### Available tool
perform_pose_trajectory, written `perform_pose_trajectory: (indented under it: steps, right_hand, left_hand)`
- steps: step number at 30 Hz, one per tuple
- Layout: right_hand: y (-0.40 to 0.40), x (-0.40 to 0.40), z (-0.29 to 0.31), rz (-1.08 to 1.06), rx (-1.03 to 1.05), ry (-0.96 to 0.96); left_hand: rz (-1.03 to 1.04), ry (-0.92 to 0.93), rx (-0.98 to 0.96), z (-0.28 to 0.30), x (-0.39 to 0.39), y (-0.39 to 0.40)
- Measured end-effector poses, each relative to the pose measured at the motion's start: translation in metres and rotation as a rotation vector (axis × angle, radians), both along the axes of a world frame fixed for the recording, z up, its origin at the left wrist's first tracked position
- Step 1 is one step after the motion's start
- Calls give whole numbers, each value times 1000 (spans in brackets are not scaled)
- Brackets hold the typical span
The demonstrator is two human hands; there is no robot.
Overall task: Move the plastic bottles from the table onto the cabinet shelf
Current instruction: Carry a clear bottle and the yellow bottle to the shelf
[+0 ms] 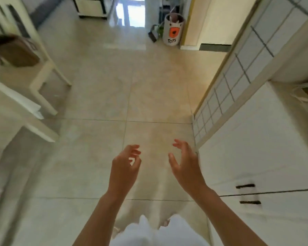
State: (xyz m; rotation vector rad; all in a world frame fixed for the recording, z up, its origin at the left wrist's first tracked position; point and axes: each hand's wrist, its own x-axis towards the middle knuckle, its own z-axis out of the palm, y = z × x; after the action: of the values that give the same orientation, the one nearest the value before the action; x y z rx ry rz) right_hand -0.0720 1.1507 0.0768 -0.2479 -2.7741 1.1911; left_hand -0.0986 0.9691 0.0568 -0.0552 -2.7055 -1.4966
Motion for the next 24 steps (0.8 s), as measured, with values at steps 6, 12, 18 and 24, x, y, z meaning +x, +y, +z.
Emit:
perform_pose_trajectory:
  steps: [6,12,18,24]
  right_hand:
    - [-161,-27,-18,279,-20,-33]
    - [-323,-41,-33,569,-81,-123]
    - [-434,-49,-36,806,-91,-151]
    - [-519,-65,-39,990,-105,-200]
  left_hand:
    - [280,-95,-102,-11,32,-181]
    - [575,-200,-97,-14,80,-319]
    - [856,-286,-4,-14,114,-395]
    - [1061,-290,31,-15,116,-453]
